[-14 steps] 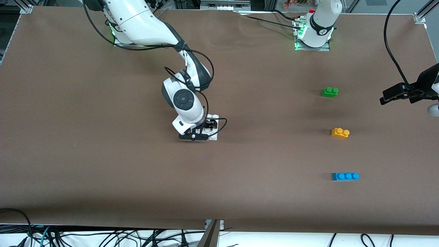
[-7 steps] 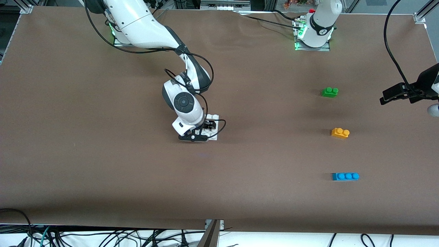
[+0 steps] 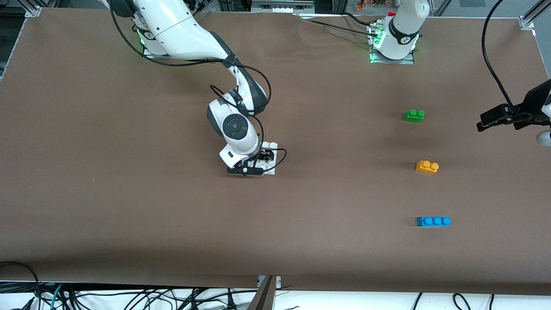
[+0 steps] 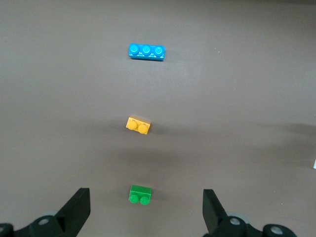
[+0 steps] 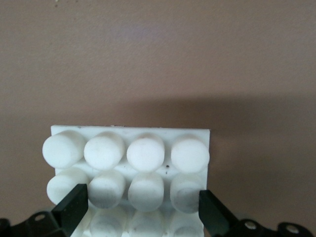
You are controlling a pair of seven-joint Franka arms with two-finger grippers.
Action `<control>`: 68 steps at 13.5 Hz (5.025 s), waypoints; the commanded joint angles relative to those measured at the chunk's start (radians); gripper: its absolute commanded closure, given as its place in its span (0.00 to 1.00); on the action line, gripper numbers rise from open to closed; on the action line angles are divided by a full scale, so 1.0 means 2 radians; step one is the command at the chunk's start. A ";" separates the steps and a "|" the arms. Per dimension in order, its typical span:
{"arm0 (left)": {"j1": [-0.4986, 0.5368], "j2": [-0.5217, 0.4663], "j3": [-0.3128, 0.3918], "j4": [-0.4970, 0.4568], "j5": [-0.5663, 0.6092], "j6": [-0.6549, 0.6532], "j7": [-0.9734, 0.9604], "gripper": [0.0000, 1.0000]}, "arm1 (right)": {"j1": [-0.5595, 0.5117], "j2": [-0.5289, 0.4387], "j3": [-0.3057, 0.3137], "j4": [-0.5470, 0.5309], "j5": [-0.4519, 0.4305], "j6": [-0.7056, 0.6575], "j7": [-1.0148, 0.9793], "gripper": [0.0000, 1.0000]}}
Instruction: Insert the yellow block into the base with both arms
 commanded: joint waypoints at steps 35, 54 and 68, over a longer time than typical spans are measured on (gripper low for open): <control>0.004 -0.001 0.000 0.005 -0.002 -0.004 0.003 0.00 | -0.089 -0.052 -0.109 0.145 0.003 -0.164 -0.172 0.00; 0.004 -0.001 0.000 0.005 -0.002 -0.004 0.004 0.00 | -0.295 -0.337 -0.118 -0.036 -0.031 -0.208 -0.362 0.00; 0.003 0.004 0.000 0.004 0.005 -0.005 0.001 0.00 | -0.355 -0.346 -0.022 -0.011 -0.102 -0.323 -0.385 0.00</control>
